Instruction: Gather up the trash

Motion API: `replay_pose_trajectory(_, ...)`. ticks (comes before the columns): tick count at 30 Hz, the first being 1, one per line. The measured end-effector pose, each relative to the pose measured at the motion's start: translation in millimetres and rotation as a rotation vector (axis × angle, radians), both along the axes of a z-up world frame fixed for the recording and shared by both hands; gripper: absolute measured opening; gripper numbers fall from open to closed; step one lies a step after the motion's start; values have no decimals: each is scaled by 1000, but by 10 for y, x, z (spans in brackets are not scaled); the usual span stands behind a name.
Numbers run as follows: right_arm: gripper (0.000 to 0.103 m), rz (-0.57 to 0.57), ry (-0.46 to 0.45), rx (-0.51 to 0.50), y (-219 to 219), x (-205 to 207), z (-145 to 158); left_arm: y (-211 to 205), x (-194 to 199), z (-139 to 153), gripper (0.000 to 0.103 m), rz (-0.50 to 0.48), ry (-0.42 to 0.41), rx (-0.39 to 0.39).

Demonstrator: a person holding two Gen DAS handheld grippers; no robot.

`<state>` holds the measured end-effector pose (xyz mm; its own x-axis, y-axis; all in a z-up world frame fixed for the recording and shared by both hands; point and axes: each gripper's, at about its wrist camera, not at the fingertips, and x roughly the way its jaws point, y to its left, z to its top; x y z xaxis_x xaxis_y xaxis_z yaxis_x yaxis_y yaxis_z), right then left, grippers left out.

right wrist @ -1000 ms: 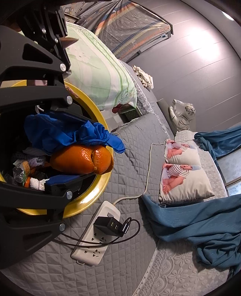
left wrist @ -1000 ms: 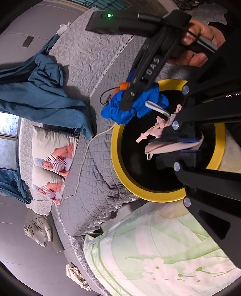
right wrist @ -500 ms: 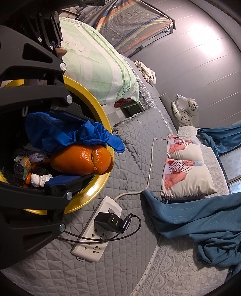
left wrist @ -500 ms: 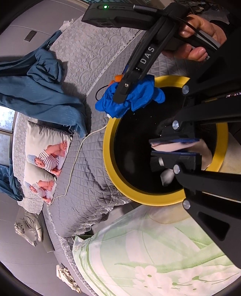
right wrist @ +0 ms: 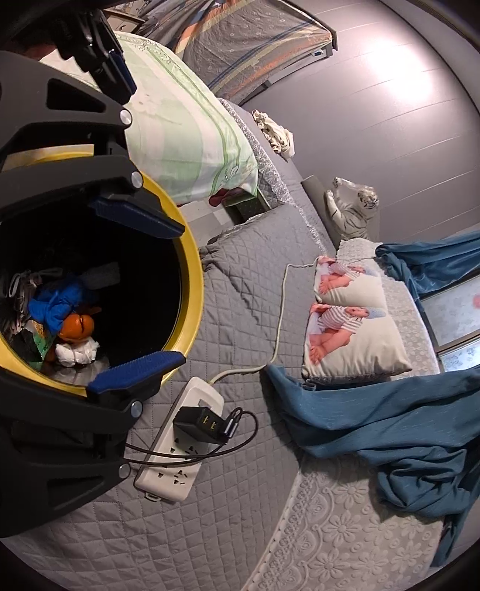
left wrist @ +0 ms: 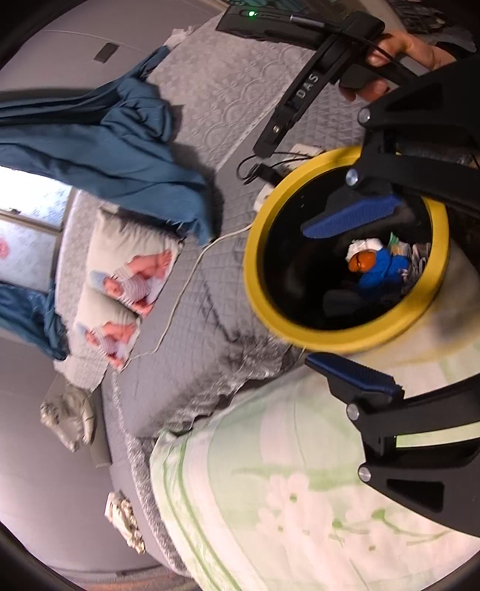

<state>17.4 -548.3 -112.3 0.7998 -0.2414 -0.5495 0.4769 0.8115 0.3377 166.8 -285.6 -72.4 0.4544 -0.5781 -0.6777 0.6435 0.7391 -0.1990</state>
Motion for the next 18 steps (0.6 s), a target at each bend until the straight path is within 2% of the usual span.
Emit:
replay_pose_trajectory(3, 65, -2, -4, -26, 81, 2, 89, 199, 6, 99, 69, 32, -28, -18)
replay_pose_trajectory(6, 72, -2, -9, -60, 192, 19, 184, 461, -13, 216, 76, 80, -72, -39)
replay_pose_trajectory(9, 74, 0, -8, -109, 338, 58, 276, 780, -30, 343, 83, 141, -115, -66)
replay_pose_trajectory(14, 75, 81, -15, -178, 703, 180, 409, 1318, -93, 516, 90, 255, -185, -94)
replay_pose_trajectory(18, 83, 189, -15, -223, 1088, 305, 487, 1773, -207, 630, 95, 343, -238, -107)
